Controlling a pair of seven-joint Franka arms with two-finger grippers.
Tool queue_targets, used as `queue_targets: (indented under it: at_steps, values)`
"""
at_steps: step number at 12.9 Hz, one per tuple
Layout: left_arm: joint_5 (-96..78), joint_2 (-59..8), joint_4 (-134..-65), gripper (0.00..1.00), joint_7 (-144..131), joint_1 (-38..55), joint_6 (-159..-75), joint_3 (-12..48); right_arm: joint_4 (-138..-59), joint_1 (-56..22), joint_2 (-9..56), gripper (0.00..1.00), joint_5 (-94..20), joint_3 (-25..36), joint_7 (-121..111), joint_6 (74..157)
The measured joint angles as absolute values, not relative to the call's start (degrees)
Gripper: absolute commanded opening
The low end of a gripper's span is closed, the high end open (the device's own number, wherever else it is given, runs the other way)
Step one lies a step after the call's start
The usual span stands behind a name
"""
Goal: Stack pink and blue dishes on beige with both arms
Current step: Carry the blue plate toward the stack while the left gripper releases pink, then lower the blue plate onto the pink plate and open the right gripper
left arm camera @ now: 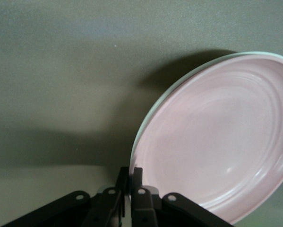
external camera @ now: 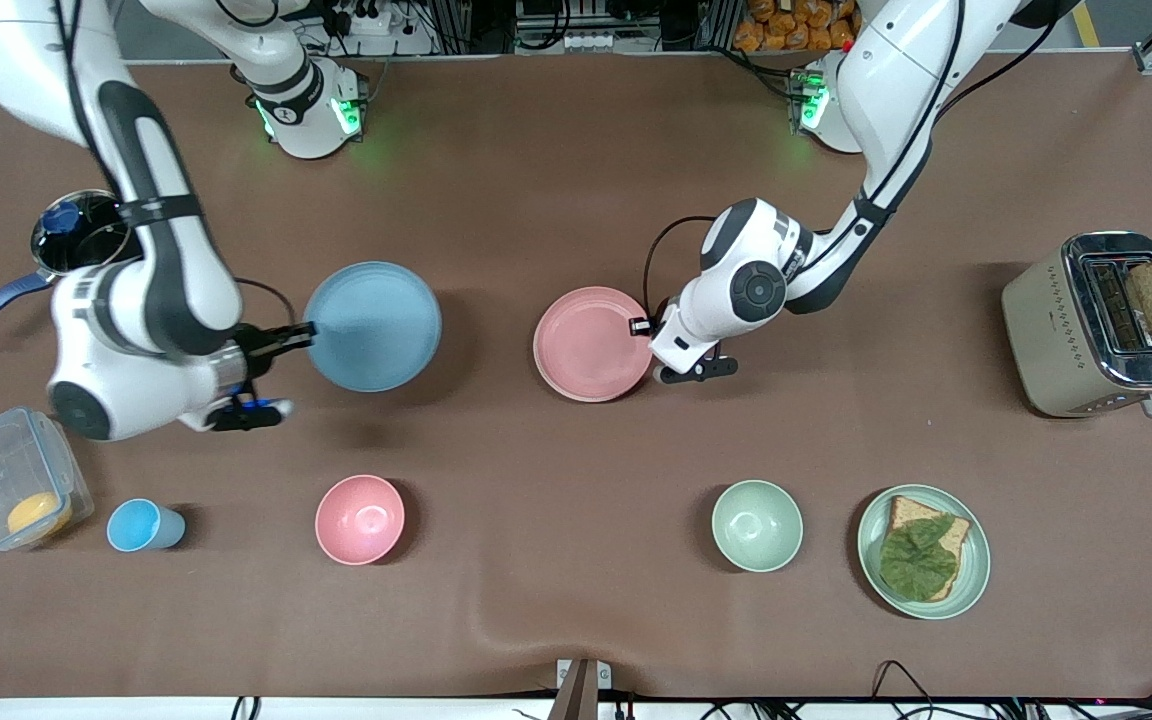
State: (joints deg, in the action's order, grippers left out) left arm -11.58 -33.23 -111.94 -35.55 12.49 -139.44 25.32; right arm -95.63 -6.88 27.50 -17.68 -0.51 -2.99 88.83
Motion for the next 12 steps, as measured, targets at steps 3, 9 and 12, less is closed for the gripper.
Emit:
queue_targets:
  at_steps: [3, 9, 12]
  values:
    - [-11.6, -33.0, -111.6, 1.00, -35.6, 12.1, -139.9, 25.0, -95.6, -10.2, 28.2, 0.00, -20.5, -0.5, 0.0, 89.1]
    - [-7.8, -15.2, -109.1, 1.00, -36.5, -1.6, -126.8, 23.6, -92.5, -15.9, 31.9, 0.00, -25.8, -0.6, 7.7, 90.5]
    - [-1.1, -6.4, -106.8, 1.00, -36.5, -5.1, -117.7, 23.5, -91.1, -22.2, 34.6, 0.00, -28.7, -0.6, 14.9, 96.0]
